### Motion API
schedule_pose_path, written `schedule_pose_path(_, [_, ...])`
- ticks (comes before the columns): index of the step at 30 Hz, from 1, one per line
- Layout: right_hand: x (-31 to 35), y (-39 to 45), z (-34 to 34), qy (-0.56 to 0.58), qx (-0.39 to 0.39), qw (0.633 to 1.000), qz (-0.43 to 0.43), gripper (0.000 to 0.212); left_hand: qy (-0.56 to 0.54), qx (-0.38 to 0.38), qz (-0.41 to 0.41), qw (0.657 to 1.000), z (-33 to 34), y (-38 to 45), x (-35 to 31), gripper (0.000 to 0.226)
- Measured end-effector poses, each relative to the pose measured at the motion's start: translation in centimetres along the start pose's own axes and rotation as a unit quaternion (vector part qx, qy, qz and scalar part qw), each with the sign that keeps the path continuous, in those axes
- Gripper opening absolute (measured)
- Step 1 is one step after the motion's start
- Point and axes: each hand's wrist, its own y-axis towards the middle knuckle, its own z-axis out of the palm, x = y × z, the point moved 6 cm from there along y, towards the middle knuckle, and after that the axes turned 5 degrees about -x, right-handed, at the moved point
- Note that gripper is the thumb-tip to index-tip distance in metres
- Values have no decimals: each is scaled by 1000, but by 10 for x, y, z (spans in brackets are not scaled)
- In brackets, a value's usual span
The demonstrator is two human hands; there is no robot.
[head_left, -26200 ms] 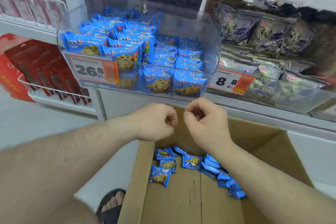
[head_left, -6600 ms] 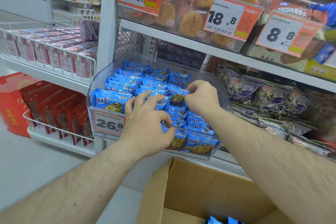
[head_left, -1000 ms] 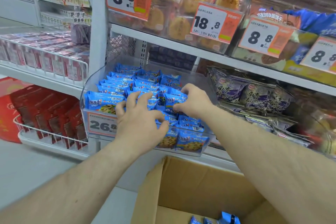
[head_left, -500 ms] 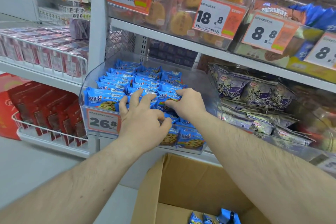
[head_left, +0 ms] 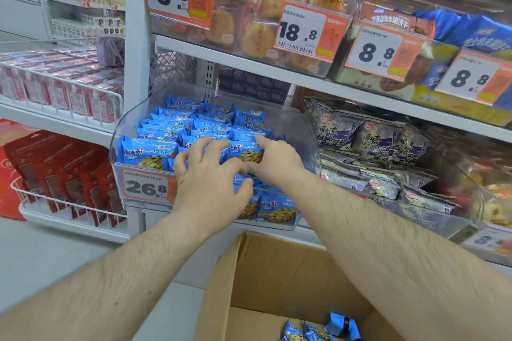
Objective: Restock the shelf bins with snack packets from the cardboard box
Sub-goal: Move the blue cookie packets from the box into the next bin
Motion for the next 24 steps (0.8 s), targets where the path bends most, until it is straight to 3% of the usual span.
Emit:
schedule_pose_path(3, [-1,-12,-18,3,-36,999,-23,67,-22,-6,20,1000,-6,-4,-19,33])
schedule_pose_path(8, [-24,-70,-71,112,-237,964,-45,14,-100,29,93,990,-11,-18,-66,33])
schedule_pose_path(13, [-74,-145,-66,179,-323,927,-66,10,-160,169,122,965,10,-52,-103,26])
schedule_pose_path(21, [-152,-200,28,239,-246,938,43,8,-33,414,185,891,82,-124,-120,40])
schedule_pose_path(24, [-198,-211,86,244,-133,945,172,11,-11,490,169,855,100,-139,-109,44])
